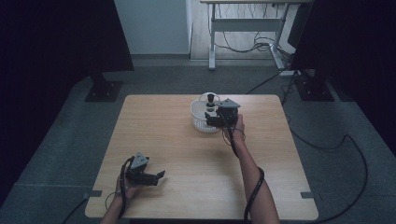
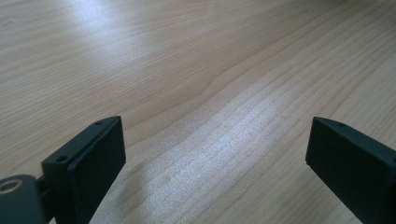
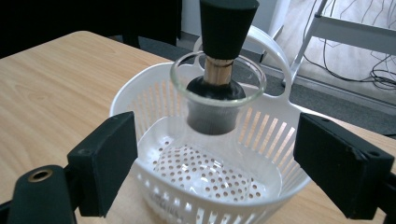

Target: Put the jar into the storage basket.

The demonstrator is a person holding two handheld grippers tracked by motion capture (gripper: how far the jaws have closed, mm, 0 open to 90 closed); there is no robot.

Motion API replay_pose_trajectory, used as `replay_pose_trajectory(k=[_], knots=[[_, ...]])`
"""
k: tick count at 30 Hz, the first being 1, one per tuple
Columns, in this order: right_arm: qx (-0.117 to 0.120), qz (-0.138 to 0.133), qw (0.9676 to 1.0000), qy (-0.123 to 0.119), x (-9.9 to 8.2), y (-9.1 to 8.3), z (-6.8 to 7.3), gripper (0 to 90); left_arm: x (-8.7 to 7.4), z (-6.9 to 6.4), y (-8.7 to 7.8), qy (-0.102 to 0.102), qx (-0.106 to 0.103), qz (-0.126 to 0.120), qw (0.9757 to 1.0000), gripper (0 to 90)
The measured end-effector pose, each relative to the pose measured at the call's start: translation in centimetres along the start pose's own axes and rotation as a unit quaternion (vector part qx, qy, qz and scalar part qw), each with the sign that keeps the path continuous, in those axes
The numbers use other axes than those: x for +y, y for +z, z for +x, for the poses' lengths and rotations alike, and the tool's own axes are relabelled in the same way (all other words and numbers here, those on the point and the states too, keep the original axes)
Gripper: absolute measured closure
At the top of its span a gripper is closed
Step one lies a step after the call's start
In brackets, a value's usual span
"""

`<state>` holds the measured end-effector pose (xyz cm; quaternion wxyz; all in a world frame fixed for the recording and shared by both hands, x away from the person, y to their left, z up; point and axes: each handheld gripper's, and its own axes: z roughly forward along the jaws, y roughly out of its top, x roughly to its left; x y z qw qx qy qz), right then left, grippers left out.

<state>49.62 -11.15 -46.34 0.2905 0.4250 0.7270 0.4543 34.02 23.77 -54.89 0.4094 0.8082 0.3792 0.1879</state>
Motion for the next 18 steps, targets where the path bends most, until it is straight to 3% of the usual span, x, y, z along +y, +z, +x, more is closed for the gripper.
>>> replay_pose_trajectory(k=[10, 18], knots=[[0.022, -0.025, 0.9994, -0.009, -1.2, -3.9, 0.5, 14.2, 0.0, -0.1, 0.1, 0.003, 0.004, 0.003, 1.0000, 4.7], [0.032, -0.052, 0.9981, -0.007, -3.0, -8.1, 0.7, 14.1, 0.0, -0.1, 0.1, 0.003, 0.005, 0.004, 1.0000, 4.7]])
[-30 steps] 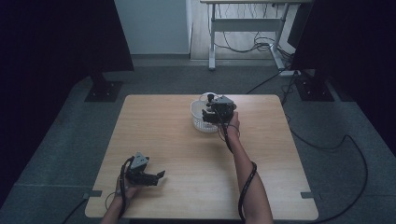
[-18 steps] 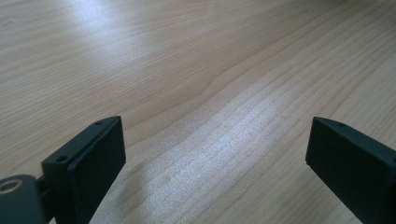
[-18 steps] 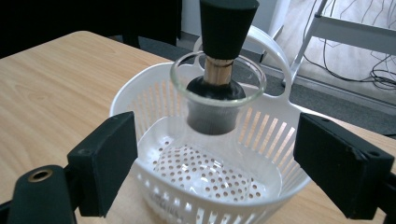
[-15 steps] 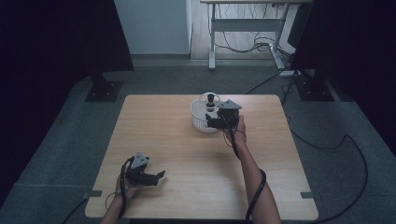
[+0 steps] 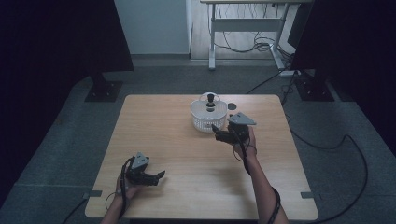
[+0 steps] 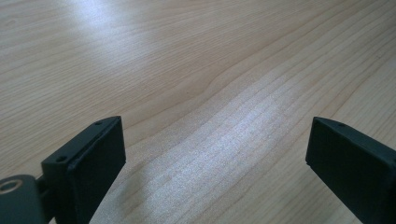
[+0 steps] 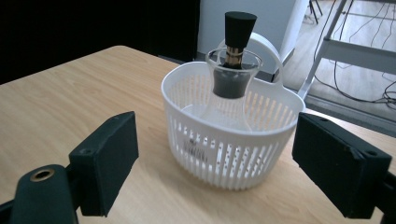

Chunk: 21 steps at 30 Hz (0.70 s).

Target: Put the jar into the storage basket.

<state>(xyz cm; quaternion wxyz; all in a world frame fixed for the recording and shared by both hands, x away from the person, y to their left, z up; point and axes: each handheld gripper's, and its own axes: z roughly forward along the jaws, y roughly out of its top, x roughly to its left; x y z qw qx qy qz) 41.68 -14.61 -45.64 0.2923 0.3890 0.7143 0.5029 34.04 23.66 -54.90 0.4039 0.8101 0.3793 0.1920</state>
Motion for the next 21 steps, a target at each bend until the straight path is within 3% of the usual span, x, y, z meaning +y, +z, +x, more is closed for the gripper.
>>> replay_pose_trajectory(k=[12, 18, 21], knots=[[-0.002, -0.006, 0.9999, -0.008, -4.1, -5.6, -0.2, 14.7, 0.0, -0.1, 0.0, 0.000, 0.005, 0.002, 1.0000, 4.7], [-0.006, 0.012, 0.9999, -0.003, -7.1, -7.1, -0.3, 14.2, 0.0, -0.1, 0.0, 0.000, 0.005, 0.003, 1.0000, 4.7], [-0.007, 0.019, 0.9997, 0.013, -8.6, -7.5, -0.5, 14.2, 0.0, -0.1, 0.0, 0.000, 0.004, 0.003, 1.0000, 4.7]])
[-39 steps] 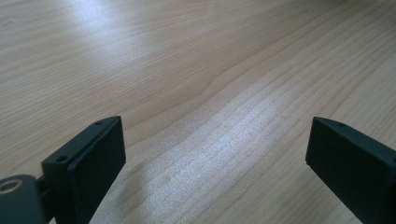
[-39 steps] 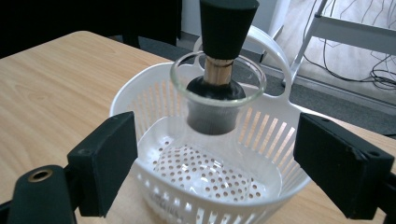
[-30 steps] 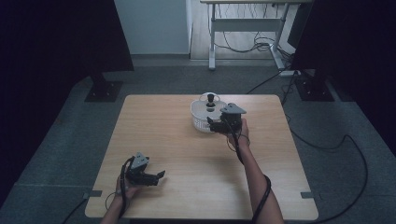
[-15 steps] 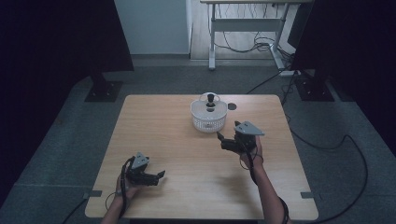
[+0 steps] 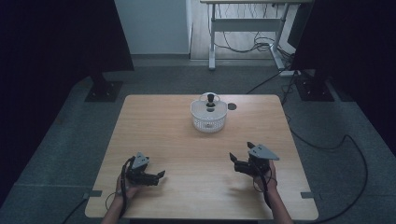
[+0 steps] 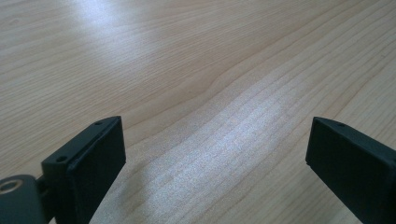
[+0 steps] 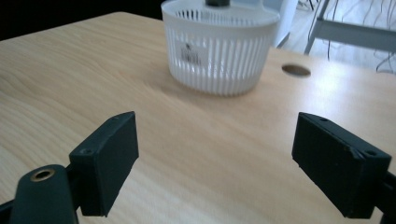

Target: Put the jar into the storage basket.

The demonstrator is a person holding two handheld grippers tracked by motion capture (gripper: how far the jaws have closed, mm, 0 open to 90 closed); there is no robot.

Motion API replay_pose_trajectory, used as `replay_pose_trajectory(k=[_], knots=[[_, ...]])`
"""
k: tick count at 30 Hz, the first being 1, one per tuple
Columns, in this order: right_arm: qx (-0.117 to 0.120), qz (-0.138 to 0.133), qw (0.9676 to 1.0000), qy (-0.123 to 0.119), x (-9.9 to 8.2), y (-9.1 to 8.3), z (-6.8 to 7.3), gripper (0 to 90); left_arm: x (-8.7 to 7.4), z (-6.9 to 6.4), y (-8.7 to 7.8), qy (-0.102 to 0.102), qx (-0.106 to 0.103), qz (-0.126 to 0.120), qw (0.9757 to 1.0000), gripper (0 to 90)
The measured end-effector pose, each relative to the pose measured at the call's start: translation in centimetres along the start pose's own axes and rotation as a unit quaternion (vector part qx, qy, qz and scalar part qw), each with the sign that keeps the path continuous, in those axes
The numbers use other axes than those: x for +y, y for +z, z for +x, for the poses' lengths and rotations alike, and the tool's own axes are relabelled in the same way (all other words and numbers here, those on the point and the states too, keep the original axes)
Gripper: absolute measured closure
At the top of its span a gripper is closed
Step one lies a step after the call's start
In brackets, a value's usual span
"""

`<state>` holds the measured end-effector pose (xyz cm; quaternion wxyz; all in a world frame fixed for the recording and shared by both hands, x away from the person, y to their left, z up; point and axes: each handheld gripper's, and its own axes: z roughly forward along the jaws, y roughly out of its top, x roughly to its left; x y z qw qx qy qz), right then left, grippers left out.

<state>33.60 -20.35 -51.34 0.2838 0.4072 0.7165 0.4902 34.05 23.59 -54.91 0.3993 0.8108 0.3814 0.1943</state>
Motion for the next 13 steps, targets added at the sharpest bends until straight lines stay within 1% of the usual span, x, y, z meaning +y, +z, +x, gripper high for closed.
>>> replay_pose_trajectory(k=[2, 4, 6, 13], knots=[[0.005, 0.014, 0.9999, 0.008, -0.8, 0.1, -0.2, 14.7, 0.0, 0.0, 0.0, 0.000, 0.000, 0.000, 1.0000, 4.7], [0.011, 0.017, 0.9996, 0.020, -1.4, 0.0, -0.3, 15.0, 0.0, -0.1, 0.0, 0.001, 0.000, 0.000, 1.0000, 4.6], [0.011, 0.025, 0.9995, 0.017, -1.8, 0.1, -0.2, 13.9, 0.0, -0.1, 0.0, 0.003, 0.000, -0.001, 1.0000, 4.6], [0.010, 0.013, 0.9992, 0.038, -1.8, -0.2, -0.3, 13.6, 0.0, -0.1, 0.0, 0.004, -0.002, 0.000, 1.0000, 4.6]])
